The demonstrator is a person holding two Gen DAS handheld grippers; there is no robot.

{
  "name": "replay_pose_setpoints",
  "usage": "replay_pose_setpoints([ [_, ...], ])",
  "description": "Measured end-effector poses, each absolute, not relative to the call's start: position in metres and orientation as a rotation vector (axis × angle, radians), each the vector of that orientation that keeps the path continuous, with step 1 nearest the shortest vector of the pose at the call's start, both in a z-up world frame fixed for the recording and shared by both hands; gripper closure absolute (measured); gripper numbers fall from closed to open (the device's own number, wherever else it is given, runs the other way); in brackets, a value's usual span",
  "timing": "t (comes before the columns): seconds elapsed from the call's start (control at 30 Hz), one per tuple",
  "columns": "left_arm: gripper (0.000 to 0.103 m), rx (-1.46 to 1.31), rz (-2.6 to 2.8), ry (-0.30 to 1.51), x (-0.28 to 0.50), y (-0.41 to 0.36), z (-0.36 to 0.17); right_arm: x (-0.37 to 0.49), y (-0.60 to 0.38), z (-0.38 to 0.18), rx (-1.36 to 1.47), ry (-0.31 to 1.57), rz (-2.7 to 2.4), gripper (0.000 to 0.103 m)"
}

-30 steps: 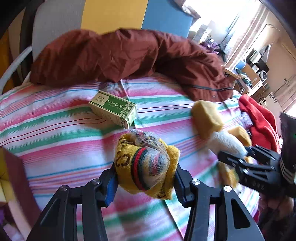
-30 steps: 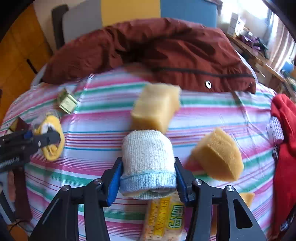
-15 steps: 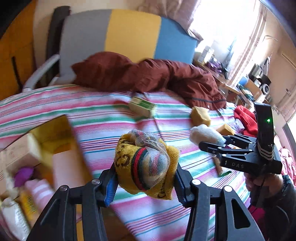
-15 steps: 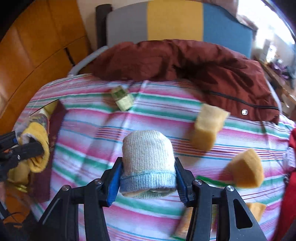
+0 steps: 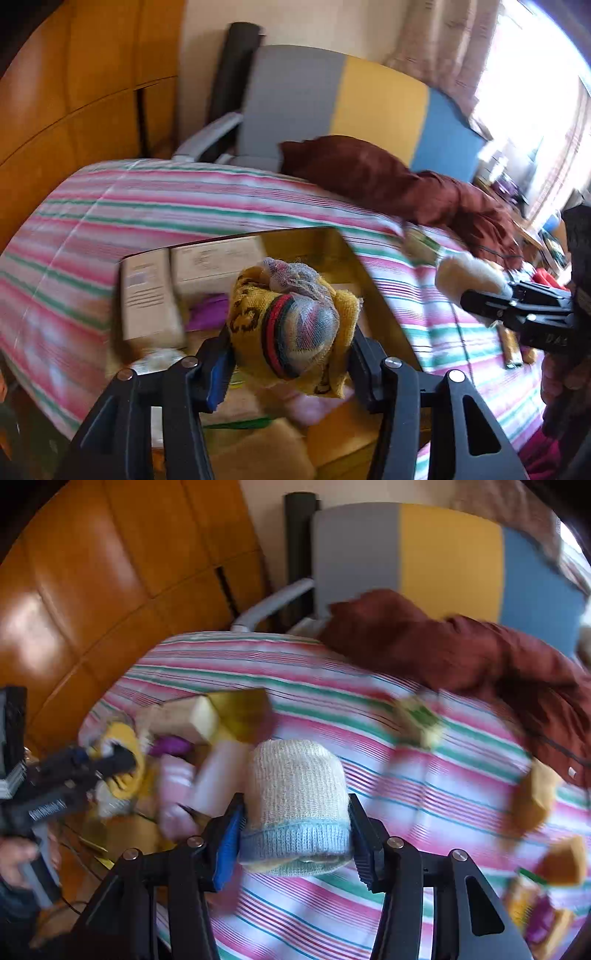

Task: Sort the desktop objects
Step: 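Carry both socks into the gold tray and open both tools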

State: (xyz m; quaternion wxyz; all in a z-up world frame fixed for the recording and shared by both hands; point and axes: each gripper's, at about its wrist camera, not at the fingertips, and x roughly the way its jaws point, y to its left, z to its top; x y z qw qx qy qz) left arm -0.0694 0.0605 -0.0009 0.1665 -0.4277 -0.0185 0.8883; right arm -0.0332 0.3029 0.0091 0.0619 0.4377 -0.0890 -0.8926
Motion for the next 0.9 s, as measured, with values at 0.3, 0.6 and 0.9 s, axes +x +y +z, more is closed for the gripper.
replay_pose_setpoints([
  [0.3,0.028,-1.309,2.588,-0.093,-0.069,0.015,-0.021,-0.090,0.240,0.032,1.184,-0.434,-2.674,0.025],
  [0.6,0.028,-1.243,2.616,-0.099,-0.048,0.012,-0.011,-0.060,0.245,0.007,1.302,-0.354,-2.667,0.023],
  [0.9,0.028,-1.159,2.645,-0.009,-0.031,0.032,0.010,-0.020,0.257,-0.009,1.364,-0.175,-2.707,0.020],
])
